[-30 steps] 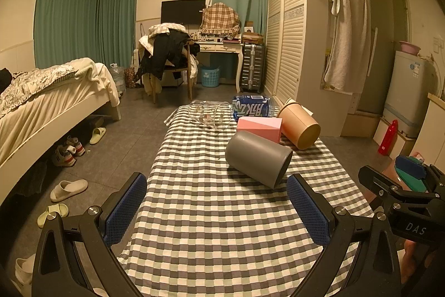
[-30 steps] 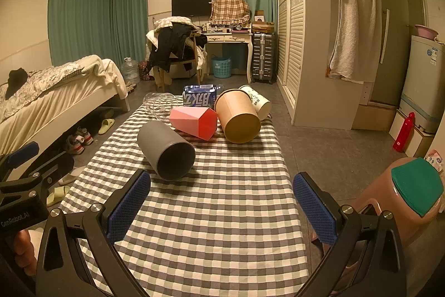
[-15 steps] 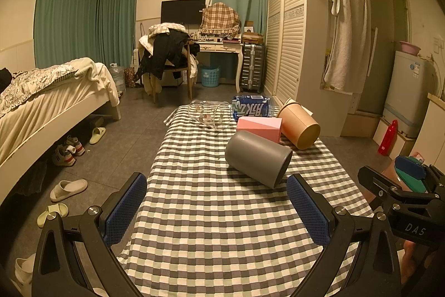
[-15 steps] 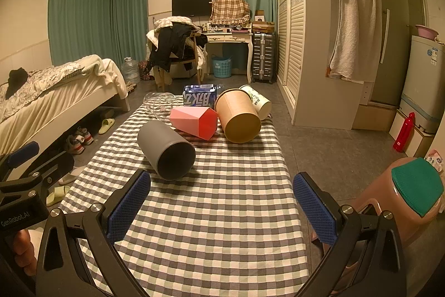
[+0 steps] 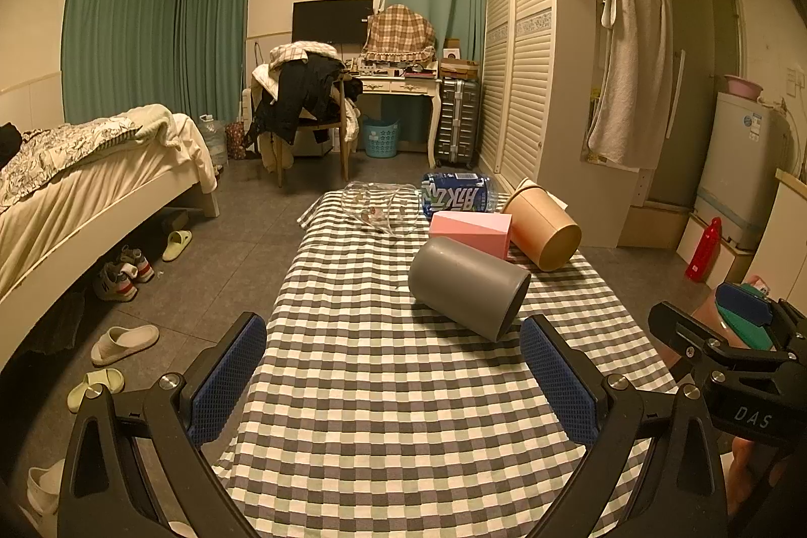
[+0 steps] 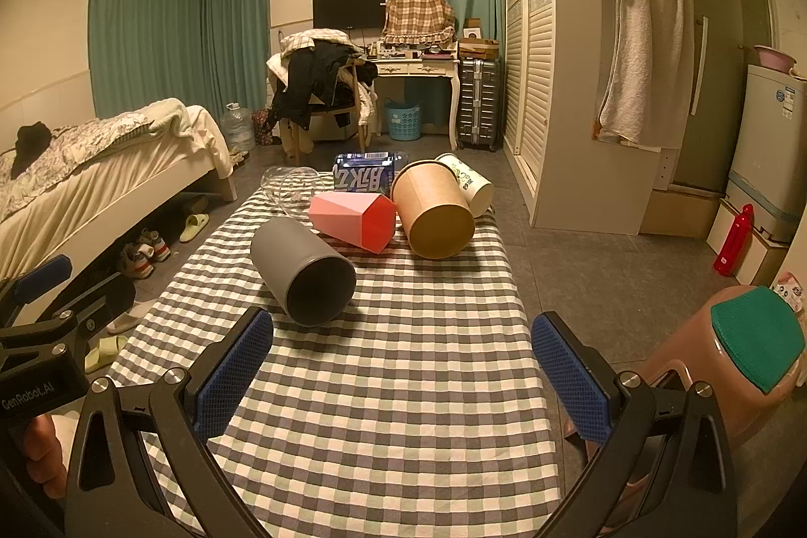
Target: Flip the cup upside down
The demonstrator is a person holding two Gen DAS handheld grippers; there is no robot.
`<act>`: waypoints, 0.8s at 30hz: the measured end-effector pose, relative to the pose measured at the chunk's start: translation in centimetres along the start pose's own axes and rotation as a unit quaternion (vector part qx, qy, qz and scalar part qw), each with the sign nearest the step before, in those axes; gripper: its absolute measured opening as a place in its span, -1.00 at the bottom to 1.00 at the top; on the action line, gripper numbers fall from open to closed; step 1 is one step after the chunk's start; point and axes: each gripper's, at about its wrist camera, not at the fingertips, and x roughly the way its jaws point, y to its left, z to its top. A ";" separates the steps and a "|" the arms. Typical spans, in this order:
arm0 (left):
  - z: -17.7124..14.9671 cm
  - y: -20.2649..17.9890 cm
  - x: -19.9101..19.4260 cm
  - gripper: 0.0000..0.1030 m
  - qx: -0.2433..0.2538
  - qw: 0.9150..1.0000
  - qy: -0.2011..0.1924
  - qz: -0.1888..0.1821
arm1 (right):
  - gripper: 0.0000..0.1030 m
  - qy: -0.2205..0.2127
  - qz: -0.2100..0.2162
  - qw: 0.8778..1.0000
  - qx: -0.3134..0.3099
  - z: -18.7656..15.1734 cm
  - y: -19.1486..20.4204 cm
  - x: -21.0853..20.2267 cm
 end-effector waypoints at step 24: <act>2.7 -2.0 2.0 1.00 -0.035 0.999 0.007 0.009 | 0.99 -0.008 0.063 0.998 -0.019 4.0 -4.3 0.1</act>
